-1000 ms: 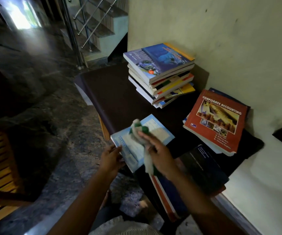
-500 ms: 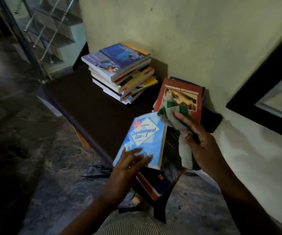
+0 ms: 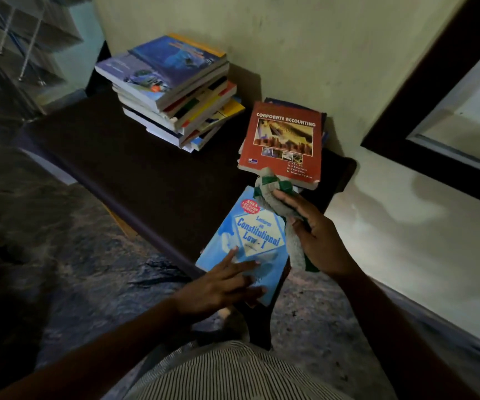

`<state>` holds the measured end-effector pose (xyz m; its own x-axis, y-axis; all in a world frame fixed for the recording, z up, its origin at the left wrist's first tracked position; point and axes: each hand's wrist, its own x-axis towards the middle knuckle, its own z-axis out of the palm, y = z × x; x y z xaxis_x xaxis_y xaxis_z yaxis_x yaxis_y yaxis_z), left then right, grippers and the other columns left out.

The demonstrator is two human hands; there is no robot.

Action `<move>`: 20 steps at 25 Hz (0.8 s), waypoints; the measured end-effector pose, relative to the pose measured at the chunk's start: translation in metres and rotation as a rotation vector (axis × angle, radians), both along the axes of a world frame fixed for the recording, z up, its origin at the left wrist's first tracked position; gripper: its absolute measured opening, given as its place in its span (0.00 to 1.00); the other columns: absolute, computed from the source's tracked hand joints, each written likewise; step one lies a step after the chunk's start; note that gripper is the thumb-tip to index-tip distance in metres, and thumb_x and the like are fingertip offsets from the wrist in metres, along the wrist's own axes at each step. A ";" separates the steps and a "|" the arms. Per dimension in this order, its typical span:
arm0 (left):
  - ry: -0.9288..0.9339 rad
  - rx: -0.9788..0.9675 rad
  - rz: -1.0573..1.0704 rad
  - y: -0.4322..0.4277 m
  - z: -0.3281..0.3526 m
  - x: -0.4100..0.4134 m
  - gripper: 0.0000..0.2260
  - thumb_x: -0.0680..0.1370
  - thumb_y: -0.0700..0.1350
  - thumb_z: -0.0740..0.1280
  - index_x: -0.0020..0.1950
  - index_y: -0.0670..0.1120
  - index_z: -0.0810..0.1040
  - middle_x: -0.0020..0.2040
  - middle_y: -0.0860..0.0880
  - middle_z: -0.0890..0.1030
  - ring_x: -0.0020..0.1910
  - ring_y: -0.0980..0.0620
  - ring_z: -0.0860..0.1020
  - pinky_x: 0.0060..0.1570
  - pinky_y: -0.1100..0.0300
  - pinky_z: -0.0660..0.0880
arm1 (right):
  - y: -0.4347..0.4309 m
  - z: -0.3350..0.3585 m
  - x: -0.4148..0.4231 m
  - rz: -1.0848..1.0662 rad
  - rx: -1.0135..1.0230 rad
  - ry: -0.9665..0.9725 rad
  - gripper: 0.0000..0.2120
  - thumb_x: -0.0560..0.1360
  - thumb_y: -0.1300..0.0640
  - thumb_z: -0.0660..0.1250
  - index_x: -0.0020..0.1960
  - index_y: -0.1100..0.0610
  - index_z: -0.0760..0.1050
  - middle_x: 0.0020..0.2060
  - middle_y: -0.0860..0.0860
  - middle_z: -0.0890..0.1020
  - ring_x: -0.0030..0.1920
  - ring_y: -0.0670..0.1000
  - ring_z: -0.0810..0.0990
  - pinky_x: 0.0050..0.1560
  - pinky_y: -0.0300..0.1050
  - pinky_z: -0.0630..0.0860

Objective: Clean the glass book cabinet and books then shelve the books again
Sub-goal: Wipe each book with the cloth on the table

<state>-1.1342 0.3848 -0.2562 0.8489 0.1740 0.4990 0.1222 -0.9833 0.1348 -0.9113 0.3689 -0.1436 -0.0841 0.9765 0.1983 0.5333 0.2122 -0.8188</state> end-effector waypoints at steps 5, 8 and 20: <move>0.094 -0.028 -0.046 0.023 0.004 0.018 0.17 0.80 0.46 0.58 0.70 0.48 0.70 0.71 0.46 0.65 0.75 0.41 0.56 0.73 0.41 0.47 | 0.007 -0.012 0.005 -0.032 -0.035 -0.024 0.23 0.76 0.69 0.55 0.70 0.58 0.67 0.69 0.43 0.65 0.68 0.28 0.57 0.66 0.24 0.54; -0.131 -0.472 0.246 0.041 0.027 0.018 0.21 0.79 0.55 0.58 0.71 0.51 0.66 0.69 0.49 0.66 0.72 0.48 0.63 0.71 0.49 0.59 | 0.009 -0.011 0.015 -0.085 -0.003 0.007 0.23 0.76 0.67 0.55 0.69 0.57 0.67 0.69 0.46 0.66 0.68 0.30 0.59 0.67 0.27 0.56; -0.720 -1.944 0.783 0.180 0.076 0.114 0.14 0.78 0.40 0.64 0.61 0.34 0.70 0.63 0.36 0.74 0.56 0.40 0.76 0.49 0.51 0.74 | 0.027 0.006 0.041 -0.264 0.034 0.044 0.22 0.74 0.61 0.55 0.65 0.43 0.67 0.66 0.39 0.68 0.67 0.31 0.62 0.66 0.27 0.58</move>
